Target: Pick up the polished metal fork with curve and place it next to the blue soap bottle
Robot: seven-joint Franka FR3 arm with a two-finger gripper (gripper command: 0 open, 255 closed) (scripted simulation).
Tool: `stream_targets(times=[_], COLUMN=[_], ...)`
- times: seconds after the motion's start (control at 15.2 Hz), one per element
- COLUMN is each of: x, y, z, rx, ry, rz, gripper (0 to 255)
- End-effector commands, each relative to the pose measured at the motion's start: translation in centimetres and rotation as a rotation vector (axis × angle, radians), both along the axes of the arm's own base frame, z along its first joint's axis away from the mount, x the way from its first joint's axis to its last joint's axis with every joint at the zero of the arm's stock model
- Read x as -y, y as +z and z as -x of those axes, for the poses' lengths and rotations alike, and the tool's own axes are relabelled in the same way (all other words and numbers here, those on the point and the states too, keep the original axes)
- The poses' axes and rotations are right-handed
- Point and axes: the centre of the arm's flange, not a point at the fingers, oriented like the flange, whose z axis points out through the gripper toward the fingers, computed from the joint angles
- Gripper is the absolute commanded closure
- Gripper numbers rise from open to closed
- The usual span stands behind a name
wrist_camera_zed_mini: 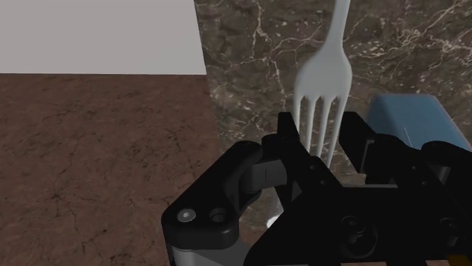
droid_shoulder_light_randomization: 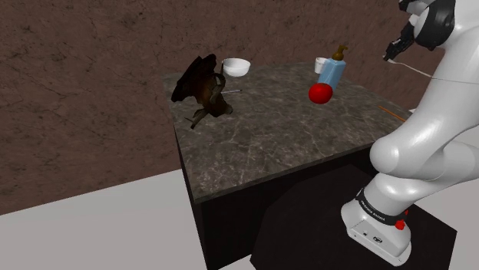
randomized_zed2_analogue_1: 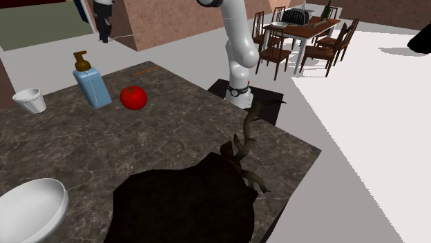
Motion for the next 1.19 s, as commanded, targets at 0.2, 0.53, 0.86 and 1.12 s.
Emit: stream_targets(times=[0.2,0.53,0.86,1.12], x=[0.0,0.0,0.0,0.0], y=[-2.6,-5.3,-7.9,-10.0], z=[0.1,0.1,0.1,0.1], rx=[0.0,0.0,0.0,0.0], ry=[0.0,0.0,0.0,0.0], rz=[0.0,0.0,0.0,0.0], gripper=[255,255,255,255])
